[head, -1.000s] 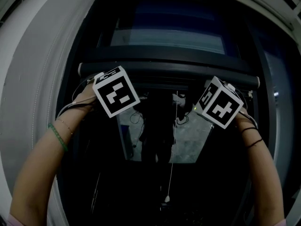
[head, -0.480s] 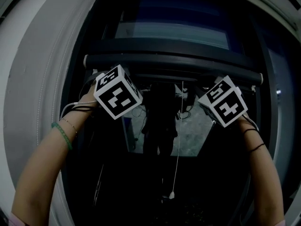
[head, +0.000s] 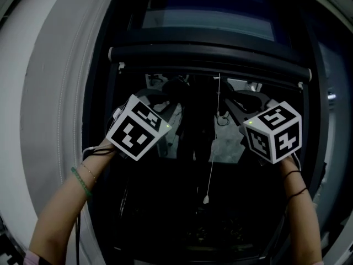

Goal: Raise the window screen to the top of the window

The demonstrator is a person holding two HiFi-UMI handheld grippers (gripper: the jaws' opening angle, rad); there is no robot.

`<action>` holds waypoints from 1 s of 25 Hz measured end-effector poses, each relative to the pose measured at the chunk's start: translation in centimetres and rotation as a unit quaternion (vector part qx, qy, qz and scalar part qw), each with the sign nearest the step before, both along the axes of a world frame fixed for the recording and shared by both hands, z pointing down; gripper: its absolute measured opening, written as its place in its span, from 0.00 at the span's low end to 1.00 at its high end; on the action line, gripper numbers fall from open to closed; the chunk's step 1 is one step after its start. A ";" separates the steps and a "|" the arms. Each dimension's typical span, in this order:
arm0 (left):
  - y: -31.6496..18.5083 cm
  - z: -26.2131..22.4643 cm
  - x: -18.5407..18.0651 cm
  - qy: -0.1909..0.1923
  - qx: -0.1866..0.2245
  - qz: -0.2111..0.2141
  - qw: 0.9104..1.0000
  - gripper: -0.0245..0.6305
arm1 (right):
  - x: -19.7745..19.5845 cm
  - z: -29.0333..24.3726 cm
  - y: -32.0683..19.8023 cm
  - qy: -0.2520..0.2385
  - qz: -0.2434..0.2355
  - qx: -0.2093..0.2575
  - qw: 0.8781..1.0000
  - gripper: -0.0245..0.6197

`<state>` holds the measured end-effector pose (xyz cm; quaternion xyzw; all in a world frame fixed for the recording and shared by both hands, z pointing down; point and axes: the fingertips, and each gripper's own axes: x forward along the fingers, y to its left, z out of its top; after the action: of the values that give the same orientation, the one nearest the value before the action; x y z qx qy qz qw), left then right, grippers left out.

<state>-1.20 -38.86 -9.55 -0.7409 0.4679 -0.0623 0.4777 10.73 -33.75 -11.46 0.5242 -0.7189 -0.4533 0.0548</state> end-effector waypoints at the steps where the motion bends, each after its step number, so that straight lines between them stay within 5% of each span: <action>1: 0.2 1.3 0.1 0.004 -0.009 0.006 1.000 0.14 | 0.0 1.3 0.1 -0.003 -0.007 -0.009 1.000 0.13; 7: 3.0 9.3 1.3 0.042 -0.058 0.070 0.995 0.14 | 0.4 9.7 1.9 -0.034 -0.057 -0.053 0.996 0.13; 14: 8.5 21.7 4.3 0.086 -0.142 0.132 0.977 0.14 | 2.1 22.8 5.6 -0.089 -0.096 -0.127 0.983 0.13; 25: 16.5 42.9 4.5 0.181 -0.285 0.111 0.935 0.14 | 1.9 42.3 12.2 -0.166 -0.126 -0.231 0.950 0.13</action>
<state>3.27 -22.32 33.35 -0.8917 0.4242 -0.0045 0.1579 12.66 -21.60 30.87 0.4700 -0.8631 -0.1849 -0.0035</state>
